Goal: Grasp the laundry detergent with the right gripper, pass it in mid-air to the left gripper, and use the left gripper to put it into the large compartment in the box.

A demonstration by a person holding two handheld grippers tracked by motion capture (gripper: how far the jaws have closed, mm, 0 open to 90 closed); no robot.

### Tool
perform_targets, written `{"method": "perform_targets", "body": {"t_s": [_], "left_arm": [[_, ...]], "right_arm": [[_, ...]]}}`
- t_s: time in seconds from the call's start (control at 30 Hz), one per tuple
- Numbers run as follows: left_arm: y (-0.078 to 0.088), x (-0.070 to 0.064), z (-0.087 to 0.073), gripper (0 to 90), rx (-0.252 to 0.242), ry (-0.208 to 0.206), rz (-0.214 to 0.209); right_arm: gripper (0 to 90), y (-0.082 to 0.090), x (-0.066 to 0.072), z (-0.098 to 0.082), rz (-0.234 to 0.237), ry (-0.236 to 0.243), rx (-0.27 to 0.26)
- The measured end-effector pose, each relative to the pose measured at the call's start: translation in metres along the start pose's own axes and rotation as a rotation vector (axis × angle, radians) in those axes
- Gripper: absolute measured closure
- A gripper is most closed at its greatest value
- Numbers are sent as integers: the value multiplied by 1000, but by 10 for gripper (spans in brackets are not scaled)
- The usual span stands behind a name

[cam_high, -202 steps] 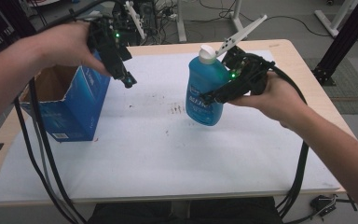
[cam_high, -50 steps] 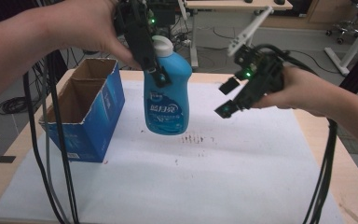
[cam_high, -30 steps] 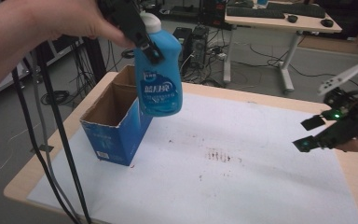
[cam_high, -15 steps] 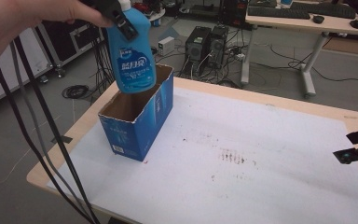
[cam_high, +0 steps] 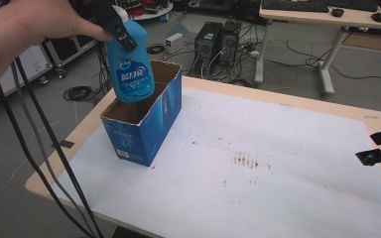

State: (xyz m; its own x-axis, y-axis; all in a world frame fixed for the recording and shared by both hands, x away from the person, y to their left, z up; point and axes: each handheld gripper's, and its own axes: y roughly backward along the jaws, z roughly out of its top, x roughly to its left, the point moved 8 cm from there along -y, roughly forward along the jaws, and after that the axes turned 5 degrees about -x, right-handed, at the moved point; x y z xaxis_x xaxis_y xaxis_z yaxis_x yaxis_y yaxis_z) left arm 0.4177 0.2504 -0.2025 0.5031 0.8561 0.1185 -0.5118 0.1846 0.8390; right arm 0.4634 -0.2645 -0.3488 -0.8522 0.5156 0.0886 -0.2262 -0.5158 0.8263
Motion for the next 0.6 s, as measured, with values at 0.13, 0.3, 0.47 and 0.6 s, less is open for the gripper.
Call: {"method": "perform_targets", "body": {"t_s": [0.13,0.3,0.47,0.6], "left_arm": [[-16,-2,-9,375,18,3,3],[-40,-7,-21,375,48,13,-16],[-62,-8,-36,375,69,24,-24],[-77,-8,-47,375,86,20,-22]], "right_arm": [[134,2,-1,-3,8,-10,-4],[134,3,-3,-4,4,-20,-10],[134,5,-3,-5,4,-24,-13],[134,4,-4,-7,5,-28,-11]]}}
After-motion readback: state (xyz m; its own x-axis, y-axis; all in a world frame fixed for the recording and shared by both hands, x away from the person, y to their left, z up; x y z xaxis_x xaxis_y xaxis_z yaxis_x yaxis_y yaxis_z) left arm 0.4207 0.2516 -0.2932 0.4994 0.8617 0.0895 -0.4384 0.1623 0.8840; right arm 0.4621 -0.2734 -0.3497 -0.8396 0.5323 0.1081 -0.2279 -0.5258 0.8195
